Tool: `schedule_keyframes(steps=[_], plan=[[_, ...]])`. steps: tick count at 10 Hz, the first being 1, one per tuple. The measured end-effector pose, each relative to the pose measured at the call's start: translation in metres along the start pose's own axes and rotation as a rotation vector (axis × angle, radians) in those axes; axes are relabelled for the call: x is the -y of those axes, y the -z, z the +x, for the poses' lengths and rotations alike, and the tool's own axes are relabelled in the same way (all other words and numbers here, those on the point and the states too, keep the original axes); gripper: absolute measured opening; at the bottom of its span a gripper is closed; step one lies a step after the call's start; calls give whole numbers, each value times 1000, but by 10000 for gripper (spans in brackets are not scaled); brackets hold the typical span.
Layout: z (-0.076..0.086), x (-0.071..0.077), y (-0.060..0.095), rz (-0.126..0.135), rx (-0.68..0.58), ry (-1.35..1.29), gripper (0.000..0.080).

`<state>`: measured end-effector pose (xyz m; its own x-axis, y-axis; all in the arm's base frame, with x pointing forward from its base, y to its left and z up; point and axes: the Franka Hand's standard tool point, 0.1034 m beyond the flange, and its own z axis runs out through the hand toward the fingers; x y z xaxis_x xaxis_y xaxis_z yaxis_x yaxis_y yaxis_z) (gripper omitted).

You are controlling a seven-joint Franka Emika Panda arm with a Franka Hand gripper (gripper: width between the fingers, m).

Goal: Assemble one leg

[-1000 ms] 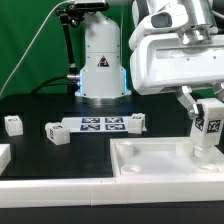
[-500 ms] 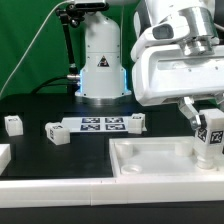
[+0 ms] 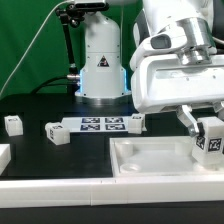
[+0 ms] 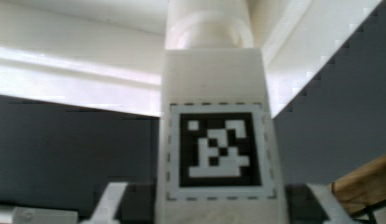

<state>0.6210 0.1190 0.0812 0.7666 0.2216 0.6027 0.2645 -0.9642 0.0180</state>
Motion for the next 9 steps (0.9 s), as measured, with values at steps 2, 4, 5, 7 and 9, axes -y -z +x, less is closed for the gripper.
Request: schedule_keyframes(steps=[2, 4, 5, 7, 9], plan=[[-2, -2, 2, -1, 4, -2, 293], [-4, -1, -1, 8, 36, -3, 294], [-4, -1, -1, 9, 38, -3, 469], [-5, -1, -1, 9, 40, -4, 586], [-5, -1, -2, 9, 41, -4, 648]])
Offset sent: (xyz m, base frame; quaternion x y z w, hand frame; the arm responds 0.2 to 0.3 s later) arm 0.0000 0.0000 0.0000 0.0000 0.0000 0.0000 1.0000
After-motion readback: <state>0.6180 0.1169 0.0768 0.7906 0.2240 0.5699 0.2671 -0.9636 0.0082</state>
